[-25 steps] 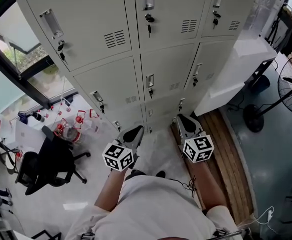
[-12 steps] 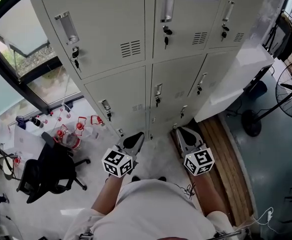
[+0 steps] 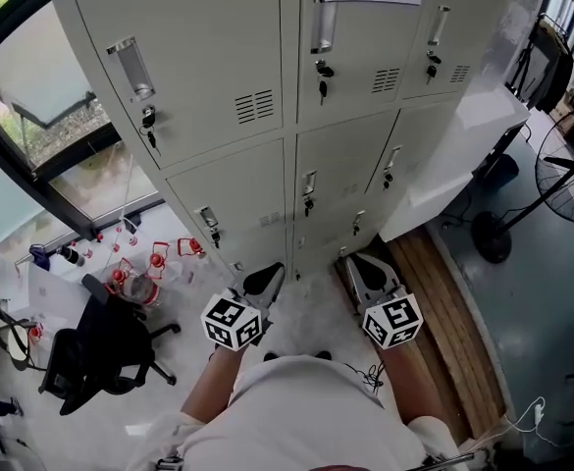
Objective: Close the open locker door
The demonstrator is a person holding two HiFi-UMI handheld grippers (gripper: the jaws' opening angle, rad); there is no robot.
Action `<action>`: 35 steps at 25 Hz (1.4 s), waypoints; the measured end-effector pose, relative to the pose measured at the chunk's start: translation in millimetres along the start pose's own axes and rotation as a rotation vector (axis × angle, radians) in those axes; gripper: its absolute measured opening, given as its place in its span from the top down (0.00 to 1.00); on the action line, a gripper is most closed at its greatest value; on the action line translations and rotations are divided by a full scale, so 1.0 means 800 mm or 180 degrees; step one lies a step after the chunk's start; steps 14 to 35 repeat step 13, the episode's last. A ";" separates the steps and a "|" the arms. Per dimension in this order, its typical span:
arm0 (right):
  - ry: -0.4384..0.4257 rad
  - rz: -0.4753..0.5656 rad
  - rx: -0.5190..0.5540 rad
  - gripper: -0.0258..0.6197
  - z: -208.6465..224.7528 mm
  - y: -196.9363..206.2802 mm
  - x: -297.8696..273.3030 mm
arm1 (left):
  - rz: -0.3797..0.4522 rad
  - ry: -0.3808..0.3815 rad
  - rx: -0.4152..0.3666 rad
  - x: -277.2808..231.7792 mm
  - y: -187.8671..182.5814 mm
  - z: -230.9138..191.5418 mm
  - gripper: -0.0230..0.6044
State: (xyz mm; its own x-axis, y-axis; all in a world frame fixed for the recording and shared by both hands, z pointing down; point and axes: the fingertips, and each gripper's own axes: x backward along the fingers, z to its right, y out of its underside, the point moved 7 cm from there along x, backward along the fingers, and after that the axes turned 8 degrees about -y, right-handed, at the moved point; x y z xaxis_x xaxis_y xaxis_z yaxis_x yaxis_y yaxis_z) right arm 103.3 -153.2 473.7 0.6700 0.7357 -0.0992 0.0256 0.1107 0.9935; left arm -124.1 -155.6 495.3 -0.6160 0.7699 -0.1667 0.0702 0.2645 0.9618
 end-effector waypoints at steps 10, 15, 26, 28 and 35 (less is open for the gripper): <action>0.0006 -0.0015 -0.0055 0.96 -0.002 0.002 0.011 | 0.0013 0.0033 0.0033 -0.001 0.001 0.008 0.94; 0.0005 -0.0018 -0.0076 0.96 -0.002 0.004 0.013 | 0.0017 0.0032 0.0058 0.000 0.003 0.007 0.94; 0.0005 -0.0018 -0.0076 0.96 -0.002 0.004 0.013 | 0.0017 0.0032 0.0058 0.000 0.003 0.007 0.94; 0.0005 -0.0018 -0.0076 0.96 -0.002 0.004 0.013 | 0.0017 0.0032 0.0058 0.000 0.003 0.007 0.94; 0.0005 -0.0018 -0.0076 0.96 -0.002 0.004 0.013 | 0.0017 0.0032 0.0058 0.000 0.003 0.007 0.94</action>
